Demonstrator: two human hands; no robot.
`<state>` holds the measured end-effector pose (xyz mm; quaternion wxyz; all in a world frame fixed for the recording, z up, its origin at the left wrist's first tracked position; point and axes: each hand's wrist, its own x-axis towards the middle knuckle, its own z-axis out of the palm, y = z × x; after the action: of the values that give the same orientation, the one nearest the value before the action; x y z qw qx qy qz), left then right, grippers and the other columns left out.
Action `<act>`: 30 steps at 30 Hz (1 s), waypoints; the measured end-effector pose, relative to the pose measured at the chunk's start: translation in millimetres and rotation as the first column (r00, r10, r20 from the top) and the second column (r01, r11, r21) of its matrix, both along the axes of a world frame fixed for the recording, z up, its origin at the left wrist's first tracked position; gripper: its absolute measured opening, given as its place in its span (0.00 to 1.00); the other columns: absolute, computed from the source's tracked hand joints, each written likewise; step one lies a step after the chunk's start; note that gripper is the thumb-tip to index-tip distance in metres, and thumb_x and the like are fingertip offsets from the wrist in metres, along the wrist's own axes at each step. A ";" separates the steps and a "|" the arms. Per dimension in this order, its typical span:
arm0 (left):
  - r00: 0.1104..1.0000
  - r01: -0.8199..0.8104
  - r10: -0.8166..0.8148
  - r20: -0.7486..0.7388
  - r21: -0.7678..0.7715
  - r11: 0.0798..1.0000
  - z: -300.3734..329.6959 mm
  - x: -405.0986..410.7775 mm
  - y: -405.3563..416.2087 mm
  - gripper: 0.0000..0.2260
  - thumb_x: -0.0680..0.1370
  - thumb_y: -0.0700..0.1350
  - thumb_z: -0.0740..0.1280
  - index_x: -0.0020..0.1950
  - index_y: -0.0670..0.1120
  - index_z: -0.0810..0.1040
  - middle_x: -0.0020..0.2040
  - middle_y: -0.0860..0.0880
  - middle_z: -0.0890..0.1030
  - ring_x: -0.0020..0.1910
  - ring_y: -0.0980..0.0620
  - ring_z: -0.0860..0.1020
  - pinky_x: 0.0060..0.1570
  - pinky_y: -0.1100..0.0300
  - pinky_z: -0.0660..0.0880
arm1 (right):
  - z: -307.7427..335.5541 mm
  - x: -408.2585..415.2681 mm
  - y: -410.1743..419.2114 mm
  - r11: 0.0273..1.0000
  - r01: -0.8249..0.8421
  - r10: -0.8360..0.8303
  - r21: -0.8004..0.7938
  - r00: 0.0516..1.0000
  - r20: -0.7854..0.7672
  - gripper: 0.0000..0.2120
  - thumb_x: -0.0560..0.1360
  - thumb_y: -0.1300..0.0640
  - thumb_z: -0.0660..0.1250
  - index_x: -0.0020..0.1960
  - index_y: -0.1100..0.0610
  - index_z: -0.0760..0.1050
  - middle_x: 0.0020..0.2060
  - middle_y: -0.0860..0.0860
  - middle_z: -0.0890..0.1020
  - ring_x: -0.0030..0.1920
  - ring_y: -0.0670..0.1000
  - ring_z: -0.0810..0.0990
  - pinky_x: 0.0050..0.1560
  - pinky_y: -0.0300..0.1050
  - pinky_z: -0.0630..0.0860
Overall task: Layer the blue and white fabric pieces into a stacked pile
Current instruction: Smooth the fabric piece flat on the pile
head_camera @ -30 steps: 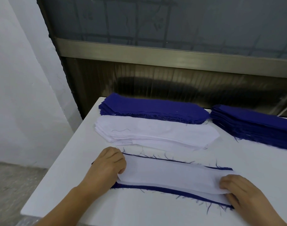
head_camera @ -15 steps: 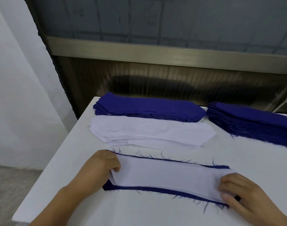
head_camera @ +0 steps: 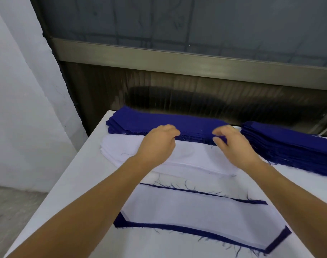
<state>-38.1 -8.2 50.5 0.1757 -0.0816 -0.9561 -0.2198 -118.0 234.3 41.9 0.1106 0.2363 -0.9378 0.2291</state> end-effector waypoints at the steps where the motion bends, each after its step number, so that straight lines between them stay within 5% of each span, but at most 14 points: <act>1: 1.000 -0.007 0.008 0.011 -0.008 1.000 1.5 -13.8 4.0 0.14 0.81 0.38 0.59 0.66 0.44 0.76 0.63 0.47 0.77 0.59 0.48 0.75 0.60 0.55 0.72 | 1.2 -12.7 -8.4 1.000 0.015 -0.015 -0.012 1.000 0.026 0.11 0.79 0.56 0.64 0.61 0.54 0.75 0.56 0.48 0.77 0.54 0.47 0.75 0.54 0.39 0.71; 8: 0.977 -0.062 0.058 0.207 0.011 0.998 -11.2 -77.0 5.1 0.14 0.83 0.45 0.56 0.64 0.44 0.76 0.62 0.46 0.77 0.59 0.46 0.75 0.60 0.51 0.73 | -10.9 -60.9 -25.3 0.995 0.070 -0.082 0.064 0.975 0.205 0.09 0.78 0.54 0.66 0.58 0.55 0.77 0.53 0.51 0.75 0.57 0.53 0.73 0.59 0.47 0.71; 17: 0.970 -0.100 0.101 0.222 -0.017 0.995 -22.1 -95.3 3.5 0.16 0.79 0.52 0.65 0.66 0.49 0.76 0.63 0.50 0.75 0.61 0.50 0.72 0.62 0.52 0.70 | -14.9 -78.6 -27.3 0.995 0.075 -0.055 -0.064 0.959 0.278 0.04 0.77 0.56 0.68 0.44 0.52 0.77 0.46 0.49 0.76 0.42 0.45 0.74 0.41 0.34 0.68; 21: 0.966 -0.109 0.109 0.234 -0.010 0.994 -18.4 -99.7 3.6 0.17 0.78 0.54 0.66 0.65 0.49 0.77 0.61 0.51 0.76 0.60 0.50 0.73 0.62 0.51 0.71 | -10.5 -86.5 -30.5 0.998 0.063 -0.056 -0.013 0.949 0.310 0.06 0.79 0.54 0.65 0.45 0.53 0.78 0.44 0.49 0.78 0.45 0.49 0.77 0.46 0.41 0.70; 25: 0.970 -0.134 0.139 0.202 -0.039 0.990 -15.7 -105.3 5.8 0.12 0.81 0.50 0.62 0.60 0.49 0.80 0.57 0.49 0.78 0.54 0.49 0.75 0.54 0.53 0.75 | -6.1 -88.0 -28.8 0.996 0.068 -0.084 0.065 0.955 0.284 0.16 0.82 0.52 0.58 0.40 0.57 0.74 0.36 0.50 0.76 0.41 0.52 0.76 0.40 0.43 0.66; 30: 0.968 -0.176 0.187 0.165 -0.081 0.981 -14.5 -110.0 3.9 0.11 0.82 0.48 0.58 0.54 0.48 0.80 0.47 0.48 0.81 0.46 0.48 0.78 0.43 0.52 0.77 | -9.8 -76.1 -33.9 0.999 0.031 -0.032 0.010 0.982 0.185 0.11 0.80 0.46 0.61 0.50 0.53 0.76 0.46 0.48 0.76 0.47 0.49 0.74 0.48 0.44 0.70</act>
<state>-148.1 -4.4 36.0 0.1094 0.0196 -0.9778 -0.1775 -194.1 200.5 32.1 0.0257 0.1996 -0.9485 0.2448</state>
